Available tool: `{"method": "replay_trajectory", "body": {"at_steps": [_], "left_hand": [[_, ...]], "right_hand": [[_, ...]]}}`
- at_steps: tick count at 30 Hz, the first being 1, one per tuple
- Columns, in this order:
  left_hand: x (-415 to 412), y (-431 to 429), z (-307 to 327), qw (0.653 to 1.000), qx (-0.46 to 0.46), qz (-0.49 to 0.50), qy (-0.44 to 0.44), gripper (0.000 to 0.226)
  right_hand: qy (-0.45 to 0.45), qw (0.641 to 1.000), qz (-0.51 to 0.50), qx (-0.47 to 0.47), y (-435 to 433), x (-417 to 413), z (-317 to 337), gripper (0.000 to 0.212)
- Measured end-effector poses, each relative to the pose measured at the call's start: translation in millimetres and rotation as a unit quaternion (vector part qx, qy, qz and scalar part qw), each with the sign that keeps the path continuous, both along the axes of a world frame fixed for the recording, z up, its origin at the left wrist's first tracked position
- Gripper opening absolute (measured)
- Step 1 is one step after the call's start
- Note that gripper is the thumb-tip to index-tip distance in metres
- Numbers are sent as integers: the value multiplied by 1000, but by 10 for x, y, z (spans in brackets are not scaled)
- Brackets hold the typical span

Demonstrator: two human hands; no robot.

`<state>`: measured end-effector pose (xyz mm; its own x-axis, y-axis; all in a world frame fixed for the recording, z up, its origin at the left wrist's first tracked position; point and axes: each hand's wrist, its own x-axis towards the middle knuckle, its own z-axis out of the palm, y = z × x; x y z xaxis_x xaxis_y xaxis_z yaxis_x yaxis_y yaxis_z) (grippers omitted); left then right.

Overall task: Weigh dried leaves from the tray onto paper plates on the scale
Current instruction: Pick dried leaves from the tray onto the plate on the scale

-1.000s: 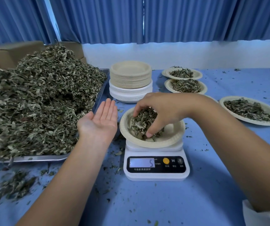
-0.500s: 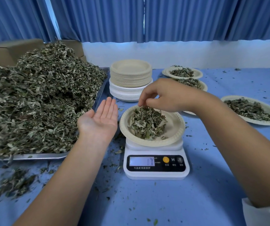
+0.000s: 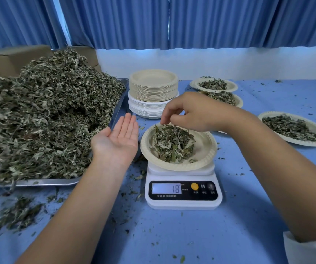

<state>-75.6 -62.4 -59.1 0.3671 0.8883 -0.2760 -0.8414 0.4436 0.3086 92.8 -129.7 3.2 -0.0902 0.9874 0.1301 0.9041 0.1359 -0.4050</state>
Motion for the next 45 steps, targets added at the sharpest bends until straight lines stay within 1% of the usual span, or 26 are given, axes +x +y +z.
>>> {"method": "replay_trajectory", "body": {"at_steps": [8,13,17,20,22,25,28,30,32,34,36,37,39,42,45], "left_hand": [[1,13,-12,1000,1,-2,1,46],[5,13,-11,1000,1,-4,-6,45],[13,11,-10,1000,-1,-6,-8,44],[14,20,-12,1000,0,-9,-7,43],[16,27,-16,1000,5,-19,13,41],[26,37,-31,997,9,-36,69,36],[35,57,-50,993,11,-36,114,30],[42,81,-65,985,24,-35,166,23],[60,107,-78,970,48,-40,237,18],[89,105,-75,953,72,-53,289,13],[114,93,-62,939,94,-66,325,4],[119,86,-56,933,103,-70,337,5],[128,75,-54,932,109,-77,338,6],[133,63,-51,940,98,-76,318,13],[120,62,-35,950,87,-66,293,17]], "right_hand": [[21,999,1,30,42,34,-38,23],[10,1000,2,28,42,73,-31,19],[14,1000,23,13,15,60,-19,13],[0,999,29,20,23,43,-22,11],[-6,999,14,30,37,68,-21,13],[-11,999,-14,29,52,134,-28,17],[24,999,-39,20,70,211,-57,15],[20,998,-62,21,82,273,-75,16],[-3,995,-93,23,86,361,-72,12],[-42,991,-128,-15,69,472,-50,10],[-68,980,-155,-101,33,573,-30,19],[-63,975,-163,-140,19,607,-27,24],[-48,969,-167,-174,5,640,-33,27],[-52,971,-171,-159,5,627,-30,28],[-53,978,-164,-114,7,589,-5,28]]}}
